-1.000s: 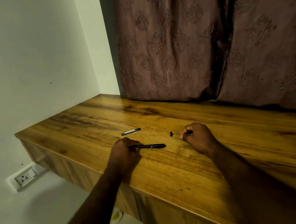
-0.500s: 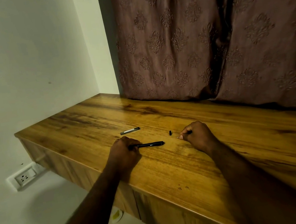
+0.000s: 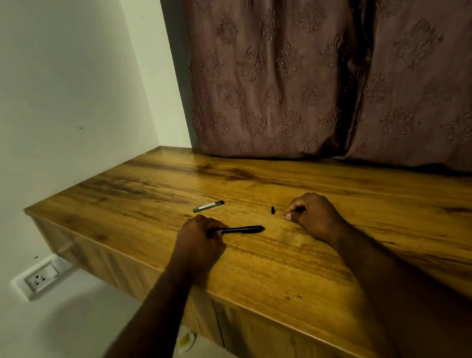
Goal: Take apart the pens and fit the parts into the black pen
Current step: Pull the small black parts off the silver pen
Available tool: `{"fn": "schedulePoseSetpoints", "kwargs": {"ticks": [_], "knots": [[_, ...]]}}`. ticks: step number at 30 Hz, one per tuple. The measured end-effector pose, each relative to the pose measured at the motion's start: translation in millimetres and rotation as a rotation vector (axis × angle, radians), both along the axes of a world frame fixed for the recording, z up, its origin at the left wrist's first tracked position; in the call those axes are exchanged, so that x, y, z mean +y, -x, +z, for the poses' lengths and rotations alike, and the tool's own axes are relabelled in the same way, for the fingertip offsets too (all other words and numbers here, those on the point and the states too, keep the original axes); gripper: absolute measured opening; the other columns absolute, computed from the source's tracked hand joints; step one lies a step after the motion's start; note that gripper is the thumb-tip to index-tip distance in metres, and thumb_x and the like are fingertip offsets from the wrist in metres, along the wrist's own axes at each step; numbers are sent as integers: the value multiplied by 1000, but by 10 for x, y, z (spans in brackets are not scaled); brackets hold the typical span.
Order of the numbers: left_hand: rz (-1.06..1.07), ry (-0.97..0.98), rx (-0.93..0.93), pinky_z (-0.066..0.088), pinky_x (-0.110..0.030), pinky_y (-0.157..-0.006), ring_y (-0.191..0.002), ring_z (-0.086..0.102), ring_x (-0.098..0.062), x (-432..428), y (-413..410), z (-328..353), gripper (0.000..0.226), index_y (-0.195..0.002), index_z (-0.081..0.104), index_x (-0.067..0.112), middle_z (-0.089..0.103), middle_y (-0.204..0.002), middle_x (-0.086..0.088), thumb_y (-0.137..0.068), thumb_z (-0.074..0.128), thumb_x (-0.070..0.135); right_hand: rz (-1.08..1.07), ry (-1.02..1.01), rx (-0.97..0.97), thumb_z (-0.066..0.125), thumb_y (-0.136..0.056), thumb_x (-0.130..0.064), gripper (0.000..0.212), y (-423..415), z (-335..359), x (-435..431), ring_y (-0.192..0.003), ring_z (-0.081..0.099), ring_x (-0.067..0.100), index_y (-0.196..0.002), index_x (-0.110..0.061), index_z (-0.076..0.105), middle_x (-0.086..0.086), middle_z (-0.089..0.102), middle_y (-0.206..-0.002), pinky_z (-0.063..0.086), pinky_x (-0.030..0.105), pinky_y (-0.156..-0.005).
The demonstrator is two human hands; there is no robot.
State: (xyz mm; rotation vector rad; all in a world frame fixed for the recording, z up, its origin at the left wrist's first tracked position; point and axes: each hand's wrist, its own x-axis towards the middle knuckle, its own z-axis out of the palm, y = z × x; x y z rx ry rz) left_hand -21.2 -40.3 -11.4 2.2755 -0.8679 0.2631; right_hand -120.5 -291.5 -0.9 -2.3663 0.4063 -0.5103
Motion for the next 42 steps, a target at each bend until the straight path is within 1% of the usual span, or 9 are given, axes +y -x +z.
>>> {"fn": "schedulePoseSetpoints", "kwargs": {"ticks": [7, 13, 21, 27, 31, 34, 37, 40, 42], "knots": [[1, 26, 19, 52, -33, -82, -89, 62, -16, 1, 10, 2, 21, -95, 75, 21, 68, -95, -1, -80, 65, 10, 0, 88, 9, 69, -88, -14, 14, -15, 20, 39, -90, 59, 15, -78, -25, 71, -21, 55, -75, 51, 37, -87], [-6, -15, -13, 47, -25, -78, -87, 60, -12, 3, 10, 3, 21, -98, 75, 24, 67, -94, 2, -83, 64, 13, -26, 35, -8, 70, -87, -14, 12, -31, -22, 0, -91, 64, 16, -78, -22, 73, -2, 72, -91, 52, 35, -85], [-51, -54, -68, 51, -31, -70, -76, 60, -14, 24, 38, 30, 15, -82, 73, 24, 63, -76, 6, -83, 61, 15, -147, -126, -184, 62, -93, -14, 14, 11, 12, -9, -99, 66, 14, -98, -17, 74, -2, 73, -104, 52, 36, -93], [-36, -75, -56, 50, -31, -67, -74, 61, -16, 13, 52, 41, 13, -72, 64, 26, 60, -73, 6, -83, 61, 21, 137, 47, -212, 62, -92, -9, 17, 32, 107, 459, -97, 63, 15, -104, -10, 75, 3, 71, -103, 49, 26, -86], [79, 347, 289, 57, -33, -74, -74, 66, -12, -15, 162, 117, 13, -95, 68, 9, 68, -83, -1, -86, 67, 18, 237, 119, -213, 65, -90, -10, 17, 0, 106, 698, -94, 63, 16, -103, -10, 75, 3, 71, -100, 50, 29, -84], [95, 675, 484, 55, -18, -60, -68, 62, -14, 27, 171, 207, 10, -96, 62, -4, 63, -77, -9, -92, 54, -1, 252, 140, -184, 67, -89, -12, 15, -5, 72, 719, -91, 63, 14, -101, -13, 75, 0, 69, -97, 51, 30, -83], [260, 491, 266, 54, -31, -80, -87, 67, -27, 105, -133, 161, 12, -96, 70, 4, 71, -89, -13, -89, 61, 6, 249, 166, -164, 68, -89, -14, 14, -14, 37, 721, -91, 61, 12, -100, -16, 75, -3, 68, -96, 51, 32, -83], [291, 307, 171, 44, -25, -83, -96, 65, -28, 108, -387, 138, 22, -107, 68, 3, 69, -102, -16, -86, 65, 7, 225, 148, -189, 67, -89, -13, 14, -31, 30, 703, -90, 60, 12, -99, -15, 75, -3, 68, -95, 51, 33, -82], [256, 199, 111, 44, -30, -86, -99, 62, -32, 41, -551, 132, 30, -113, 66, 1, 65, -108, -20, -84, 66, 7, 206, 132, -222, 66, -89, -12, 13, -58, 21, 676, -90, 61, 13, -98, -14, 76, -2, 69, -94, 51, 33, -81]]}}
